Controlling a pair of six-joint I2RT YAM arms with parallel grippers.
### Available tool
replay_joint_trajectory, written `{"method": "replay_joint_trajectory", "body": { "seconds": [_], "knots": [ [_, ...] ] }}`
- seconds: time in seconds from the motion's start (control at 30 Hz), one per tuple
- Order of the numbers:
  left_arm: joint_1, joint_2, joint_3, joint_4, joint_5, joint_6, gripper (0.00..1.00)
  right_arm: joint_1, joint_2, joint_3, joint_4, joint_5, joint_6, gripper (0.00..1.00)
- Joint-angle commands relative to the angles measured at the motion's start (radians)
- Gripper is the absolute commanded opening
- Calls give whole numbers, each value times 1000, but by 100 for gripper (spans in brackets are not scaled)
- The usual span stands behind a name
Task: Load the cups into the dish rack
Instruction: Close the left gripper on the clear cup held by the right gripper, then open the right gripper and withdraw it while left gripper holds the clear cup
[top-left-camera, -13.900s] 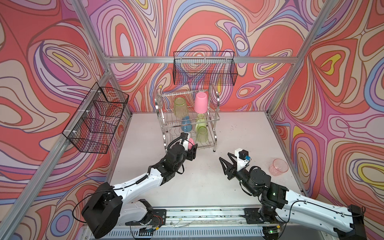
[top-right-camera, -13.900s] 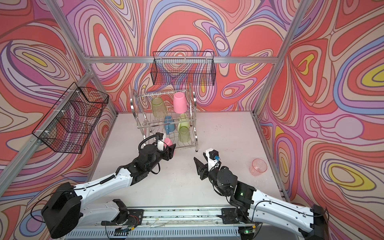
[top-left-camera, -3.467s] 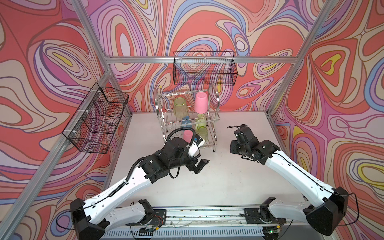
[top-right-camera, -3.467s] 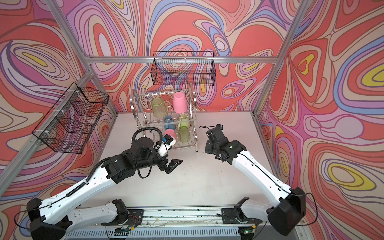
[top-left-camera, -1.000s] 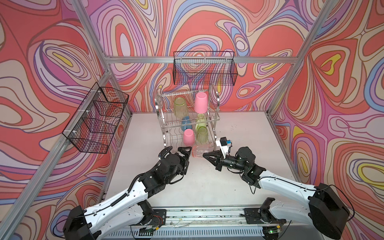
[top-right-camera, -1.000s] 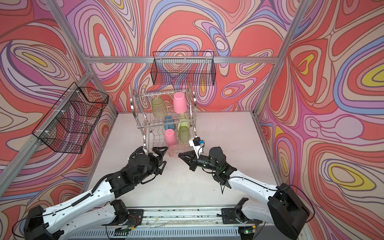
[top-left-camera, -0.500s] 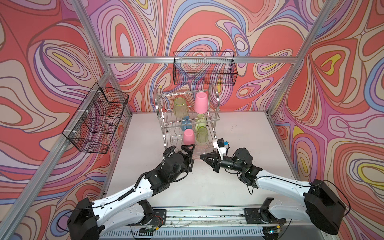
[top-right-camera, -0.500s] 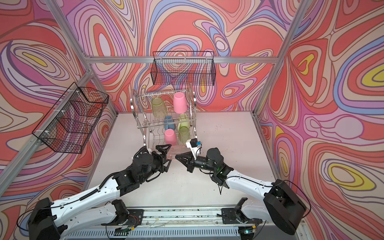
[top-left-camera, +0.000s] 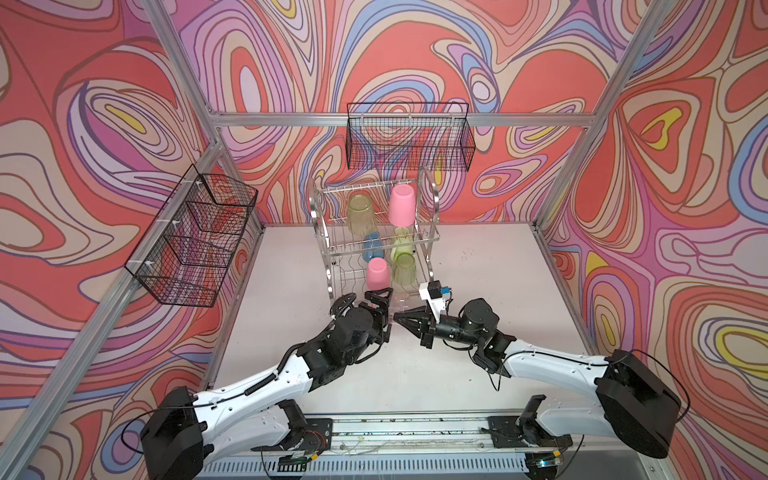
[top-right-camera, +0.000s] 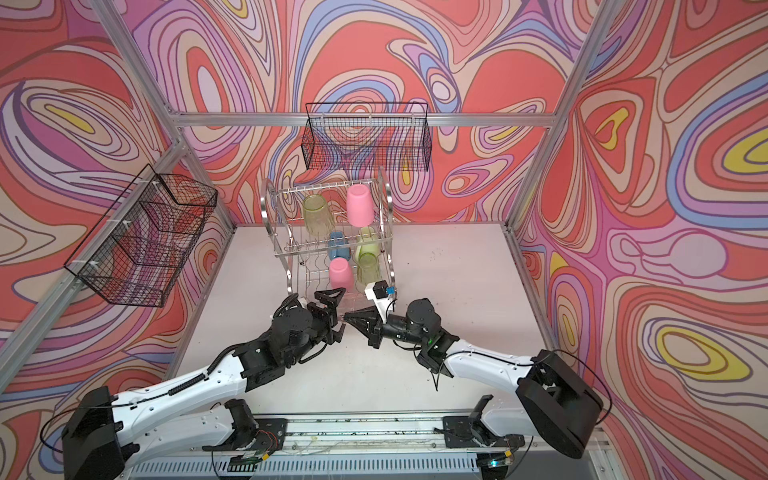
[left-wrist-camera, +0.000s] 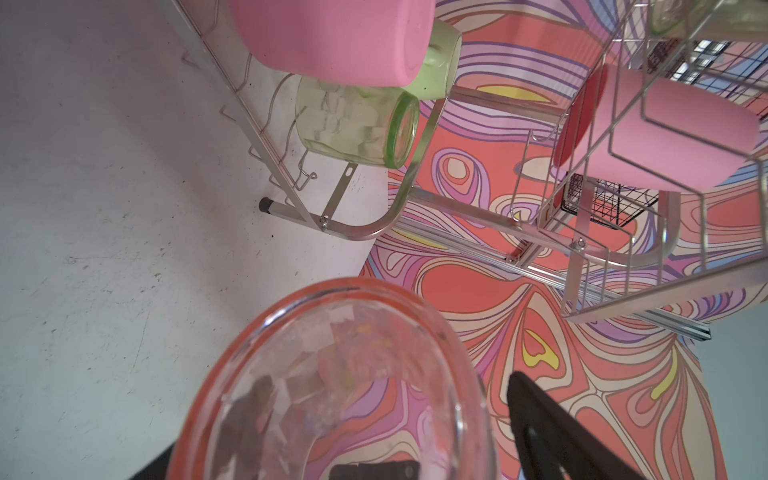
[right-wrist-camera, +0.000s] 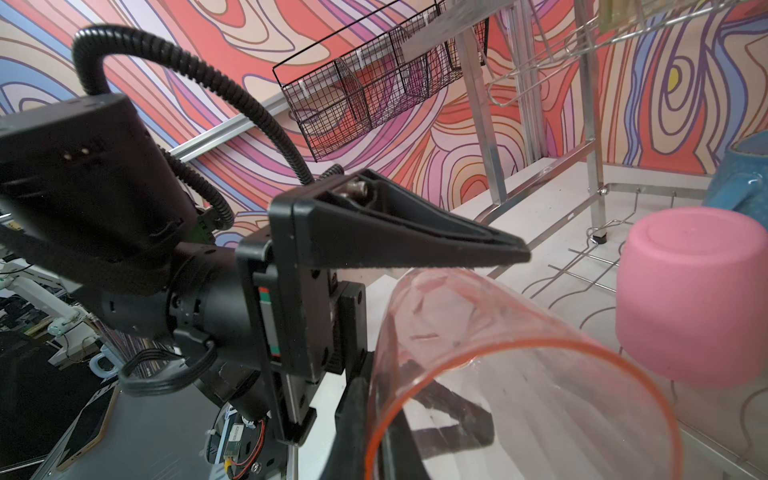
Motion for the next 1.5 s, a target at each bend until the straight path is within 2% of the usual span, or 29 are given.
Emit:
{"method": "replay_joint_trajectory", "body": {
  "seconds": [0.0, 0.63, 0.73, 0.87, 1.1, 1.27, 1.47],
  "knots": [
    [-7, -7, -2, 57, -45, -27, 91, 21, 12, 21, 34, 0, -13, 0],
    [-7, -40, -13, 31, -90, -12, 79, 33, 9, 26, 37, -13, 3, 0],
    [-6, -46, -7, 21, -95, 4, 79, 34, 8, 29, 28, -12, 5, 5],
    [-6, -64, -6, -10, -111, 31, 77, 34, 5, 33, 14, -6, 13, 19],
    [-7, -93, -2, -90, -141, 85, 75, 33, -8, 42, -28, 6, 3, 37],
    [-6, -104, 10, -145, -160, 125, 74, 33, -20, 40, -55, 29, -2, 44],
    [-7, -127, 19, -207, -195, 179, 73, 33, -32, 34, -79, 59, 0, 46]
  ]
}}
